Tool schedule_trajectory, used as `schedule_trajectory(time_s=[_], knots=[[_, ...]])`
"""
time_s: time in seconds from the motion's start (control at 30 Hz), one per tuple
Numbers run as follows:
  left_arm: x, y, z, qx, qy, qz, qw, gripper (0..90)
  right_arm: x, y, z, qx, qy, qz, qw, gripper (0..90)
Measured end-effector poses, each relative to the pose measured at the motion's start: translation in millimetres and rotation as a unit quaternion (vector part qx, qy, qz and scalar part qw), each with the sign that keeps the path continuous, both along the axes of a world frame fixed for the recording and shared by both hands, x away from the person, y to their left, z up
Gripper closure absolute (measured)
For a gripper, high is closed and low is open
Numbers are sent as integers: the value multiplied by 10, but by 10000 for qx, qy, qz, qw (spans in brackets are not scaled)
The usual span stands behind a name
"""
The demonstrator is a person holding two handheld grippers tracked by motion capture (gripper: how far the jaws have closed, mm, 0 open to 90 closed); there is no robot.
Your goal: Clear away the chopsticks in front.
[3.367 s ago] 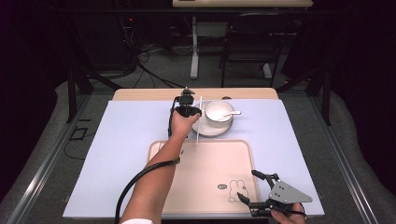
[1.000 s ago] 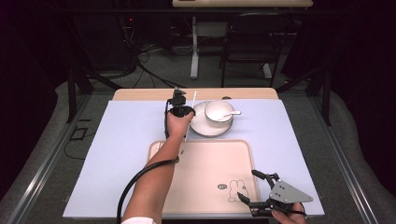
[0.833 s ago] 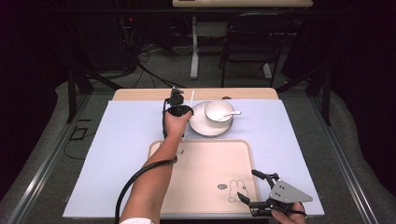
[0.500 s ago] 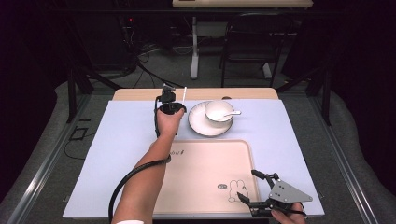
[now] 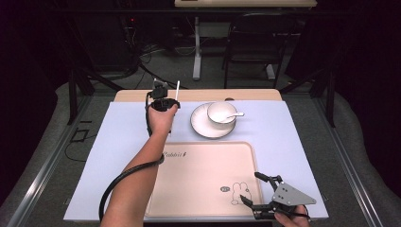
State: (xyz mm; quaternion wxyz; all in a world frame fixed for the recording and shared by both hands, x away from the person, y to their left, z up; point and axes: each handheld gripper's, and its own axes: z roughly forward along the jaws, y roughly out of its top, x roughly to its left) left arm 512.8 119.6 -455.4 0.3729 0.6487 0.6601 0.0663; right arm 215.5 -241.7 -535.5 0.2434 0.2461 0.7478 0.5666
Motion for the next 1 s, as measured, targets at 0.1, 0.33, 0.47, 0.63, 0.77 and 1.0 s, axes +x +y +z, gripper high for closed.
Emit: schedule_trajectory(time_s=[0.1, 0.33, 0.47, 0.63, 0.77, 1.0], knots=[[-51, 37, 43, 73, -59, -20, 10000, 845, -2, 0, 0, 13, 12, -10, 10000, 145], [-145, 83, 111, 136, -129, -46, 9998, 845, 0, -3, -3, 0, 12, -15, 10000, 145], [-192, 110, 170, 126, -140, -49, 9998, 845, 0, -1, -2, -9, -3, -10, 10000, 144], [-287, 157, 205, 171, -155, -96, 9997, 845, -3, -2, -2, -23, -7, -13, 10000, 145], [-366, 197, 195, 137, -158, -126, 9997, 845, -6, 2, -3, -18, 0, -16, 10000, 145], [-505, 231, 133, 134, -181, -219, 9995, 845, -4, 4, -4, -36, -1, -18, 10000, 145]])
